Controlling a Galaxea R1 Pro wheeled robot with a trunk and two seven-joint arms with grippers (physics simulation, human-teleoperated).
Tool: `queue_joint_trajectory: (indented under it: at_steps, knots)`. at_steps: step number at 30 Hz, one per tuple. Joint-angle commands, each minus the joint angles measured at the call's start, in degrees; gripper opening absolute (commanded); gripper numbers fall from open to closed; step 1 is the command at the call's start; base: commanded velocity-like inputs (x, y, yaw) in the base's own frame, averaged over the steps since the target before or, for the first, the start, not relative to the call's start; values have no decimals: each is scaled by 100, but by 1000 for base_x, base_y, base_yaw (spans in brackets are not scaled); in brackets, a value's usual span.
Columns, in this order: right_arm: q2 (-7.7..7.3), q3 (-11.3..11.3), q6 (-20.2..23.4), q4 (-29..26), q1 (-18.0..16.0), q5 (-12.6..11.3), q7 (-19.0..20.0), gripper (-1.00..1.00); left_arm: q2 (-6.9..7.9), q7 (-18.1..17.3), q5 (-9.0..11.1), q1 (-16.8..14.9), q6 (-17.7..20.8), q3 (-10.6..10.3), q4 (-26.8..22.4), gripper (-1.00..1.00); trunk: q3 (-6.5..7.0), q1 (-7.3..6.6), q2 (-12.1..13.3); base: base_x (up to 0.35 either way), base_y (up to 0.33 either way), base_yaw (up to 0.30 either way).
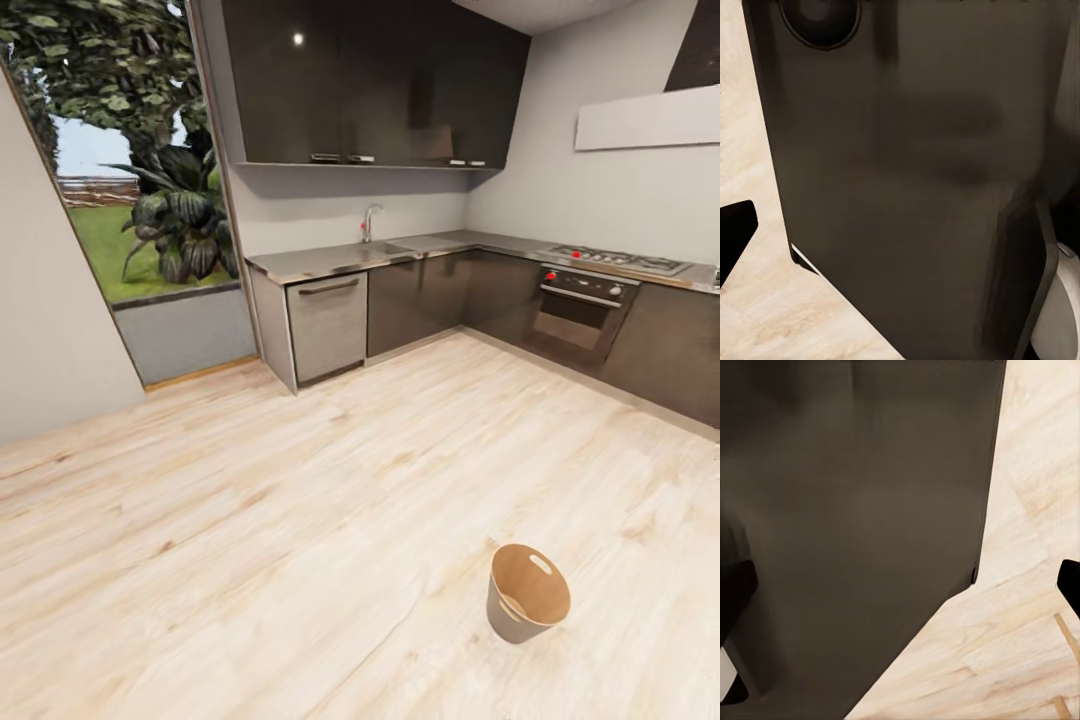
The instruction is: Put the three can of soda from the living room inside the tash can in the kitchen.
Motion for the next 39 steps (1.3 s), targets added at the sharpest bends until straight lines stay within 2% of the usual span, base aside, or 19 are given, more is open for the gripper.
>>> queue_joint_trajectory:
  at_steps: [1,23,39]
  knots:
    - [1,-1,0,0,0,0,0,100,0,0,0,0,0,1,0,100,3,0,0,0,0,-203]
    - [2,-6,0,-1,0,0,0,100,0,2,0,0,-26,1,0,100,25,0,0,0,0,-159]
    - [2,-7,0,0,0,0,0,100,0,5,0,0,-26,-1,0,100,25,0,0,0,0,-16]
